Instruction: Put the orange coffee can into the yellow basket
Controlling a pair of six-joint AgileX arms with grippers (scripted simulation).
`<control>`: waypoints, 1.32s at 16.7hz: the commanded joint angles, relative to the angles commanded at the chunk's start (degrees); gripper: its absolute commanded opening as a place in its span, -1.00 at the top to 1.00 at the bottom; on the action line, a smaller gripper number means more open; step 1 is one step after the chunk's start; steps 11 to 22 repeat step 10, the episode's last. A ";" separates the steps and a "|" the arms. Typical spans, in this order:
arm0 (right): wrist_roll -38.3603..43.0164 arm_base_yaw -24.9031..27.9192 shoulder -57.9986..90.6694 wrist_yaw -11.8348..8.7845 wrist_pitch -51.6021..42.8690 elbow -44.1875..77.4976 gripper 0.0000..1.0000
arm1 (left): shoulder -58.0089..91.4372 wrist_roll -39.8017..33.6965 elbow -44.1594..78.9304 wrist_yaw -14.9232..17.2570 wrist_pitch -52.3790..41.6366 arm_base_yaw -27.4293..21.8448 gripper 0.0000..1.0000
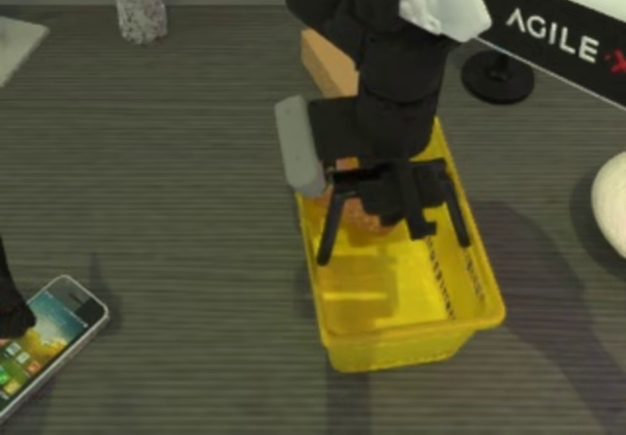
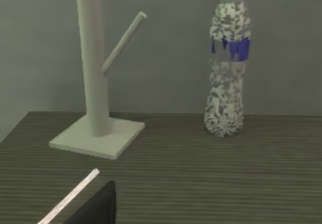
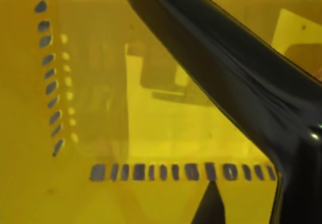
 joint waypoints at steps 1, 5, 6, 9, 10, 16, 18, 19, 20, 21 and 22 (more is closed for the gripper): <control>0.05 -0.09 0.06 0.01 -0.01 0.04 1.00 | 0.00 0.00 0.00 0.00 0.00 0.00 -1.00; -0.89 -0.64 -0.30 0.04 -4.14 3.91 1.00 | 0.00 0.00 0.00 0.00 0.00 0.00 -1.00; -1.23 -0.93 -0.50 0.04 -6.12 5.50 1.00 | 0.00 0.00 0.00 0.00 0.00 0.00 -1.00; -2.08 -1.64 -1.09 0.01 -10.49 9.30 1.00 | 0.00 0.00 0.00 0.00 0.00 0.00 -1.00; -2.15 -1.70 -1.17 0.01 -10.78 9.59 1.00 | 0.00 0.00 0.00 0.00 0.00 0.00 -1.00; -2.15 -1.70 -1.17 0.01 -10.78 9.59 1.00 | 0.00 0.00 0.00 0.00 0.00 0.00 -1.00; -2.15 -1.70 -1.17 0.01 -10.78 9.59 1.00 | 0.00 0.00 0.00 0.00 0.00 0.00 -1.00; -2.15 -1.70 -1.17 0.01 -10.78 9.59 1.00 | 0.00 0.00 0.00 0.00 0.00 0.00 -1.00; -2.15 -1.70 -1.17 0.01 -10.78 9.59 1.00 | 0.00 0.00 0.00 0.00 0.00 0.00 -1.00; -2.15 -1.70 -1.17 0.01 -10.78 9.59 1.00 | 0.00 0.00 0.00 0.00 0.00 0.00 -1.00; -2.15 -1.70 -1.17 0.01 -10.78 9.59 1.00 | 0.00 0.00 0.00 0.00 0.00 0.00 -1.00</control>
